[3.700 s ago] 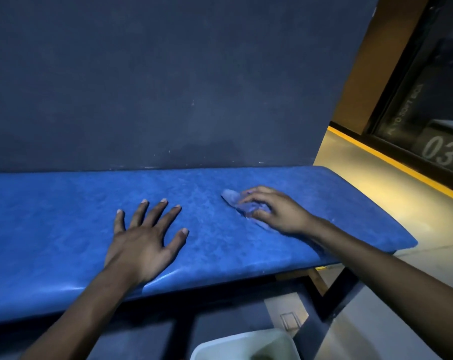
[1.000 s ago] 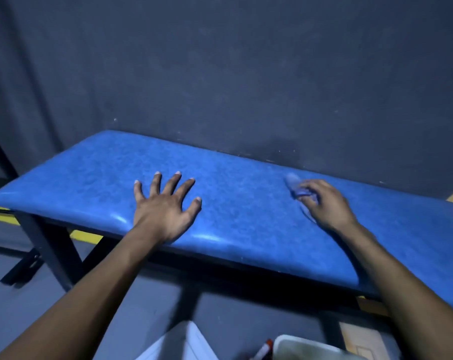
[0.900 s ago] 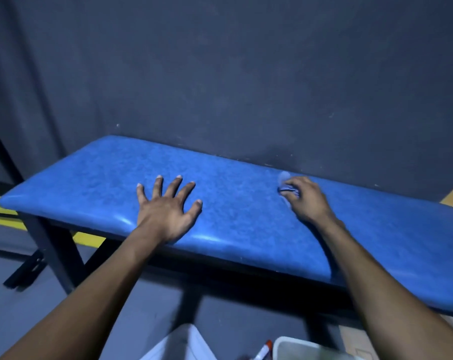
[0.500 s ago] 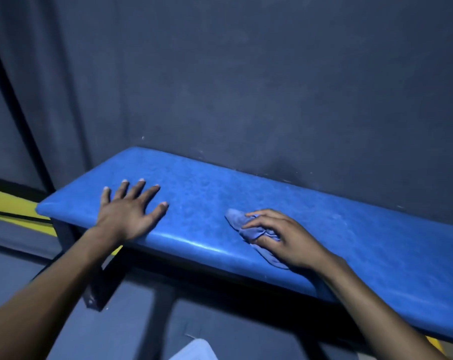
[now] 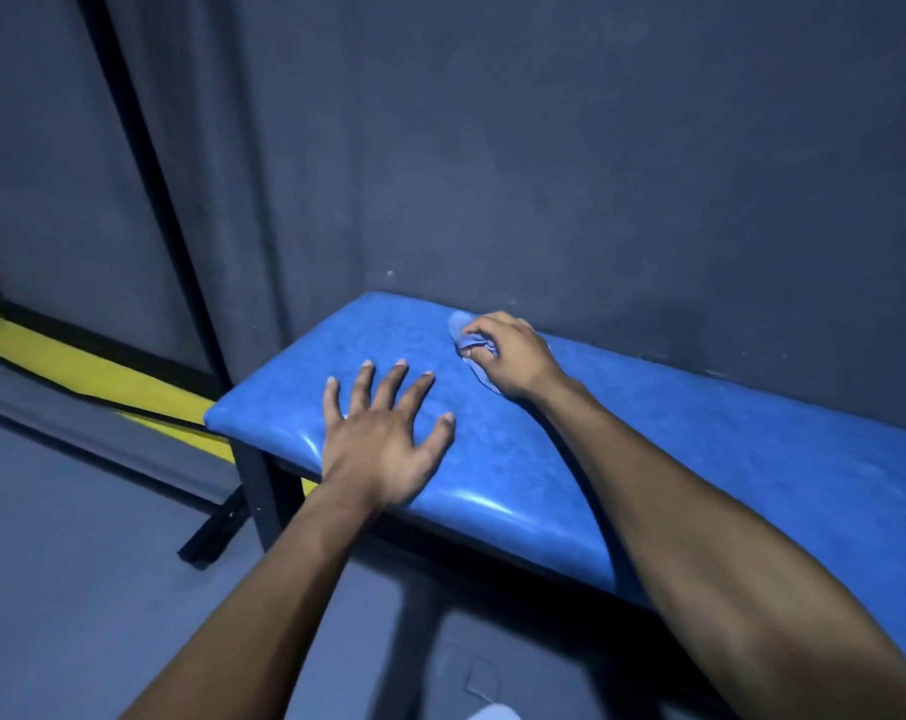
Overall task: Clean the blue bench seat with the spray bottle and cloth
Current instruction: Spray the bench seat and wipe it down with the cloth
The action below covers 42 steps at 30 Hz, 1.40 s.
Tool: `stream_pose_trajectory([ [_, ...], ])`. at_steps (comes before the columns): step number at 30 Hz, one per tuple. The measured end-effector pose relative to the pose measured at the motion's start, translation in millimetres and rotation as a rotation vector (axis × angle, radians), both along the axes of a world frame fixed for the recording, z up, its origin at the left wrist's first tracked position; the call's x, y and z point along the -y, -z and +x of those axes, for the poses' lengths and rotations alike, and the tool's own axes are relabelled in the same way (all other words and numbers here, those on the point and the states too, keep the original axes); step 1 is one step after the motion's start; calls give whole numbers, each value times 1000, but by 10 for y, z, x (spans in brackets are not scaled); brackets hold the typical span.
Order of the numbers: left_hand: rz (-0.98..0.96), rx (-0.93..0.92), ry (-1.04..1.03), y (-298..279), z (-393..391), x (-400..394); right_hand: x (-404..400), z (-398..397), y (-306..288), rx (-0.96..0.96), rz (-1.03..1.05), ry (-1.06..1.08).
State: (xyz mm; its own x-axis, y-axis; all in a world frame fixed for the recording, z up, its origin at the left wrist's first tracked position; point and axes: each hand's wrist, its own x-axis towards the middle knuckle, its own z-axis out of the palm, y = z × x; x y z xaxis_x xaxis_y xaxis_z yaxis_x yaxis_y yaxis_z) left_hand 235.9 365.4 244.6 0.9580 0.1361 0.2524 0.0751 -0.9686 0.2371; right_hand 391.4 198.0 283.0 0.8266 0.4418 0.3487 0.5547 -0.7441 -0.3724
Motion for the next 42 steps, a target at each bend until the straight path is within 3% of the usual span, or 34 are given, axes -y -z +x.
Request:
stream_pose_trajectory([
  [4, -2, 25, -11, 10, 5, -6, -24, -370, -9, 37, -16, -162],
  [8, -5, 52, -8, 38, 3, -7, 668, -1181, -7, 24, -31, -281],
  [12, -11, 44, -6, 33, -14, 14, 1082, -737, 0, 91, -49, -123],
  [16, -12, 32, -3, 11, -10, 14, 585, 6, 1, 61, -25, 110],
  [18, -14, 37, -6, 16, -9, 4, 218, -19, 8, 30, 30, 138],
  [22, 6, 28, -5, 21, -4, -13, 189, -775, -17, 30, -12, -224],
  [25, 5, 27, -9, 25, -3, -12, 709, -1185, -54, -2, -49, -323],
  [27, -1, 24, -7, 22, -2, -8, 1049, -1068, -61, 40, -55, -280],
  [30, -3, 29, -2, 17, -11, 15, 1218, -480, -10, 95, -64, -52],
  [34, 5, 24, -2, 16, 0, 1, 630, -6, 68, 46, -19, 122],
  [38, 19, 22, -5, 20, 14, -21, 201, -559, 11, 39, 1, -160],
  [42, 15, 34, -4, 33, 12, -29, 868, -1275, -57, -24, -40, -318],
])
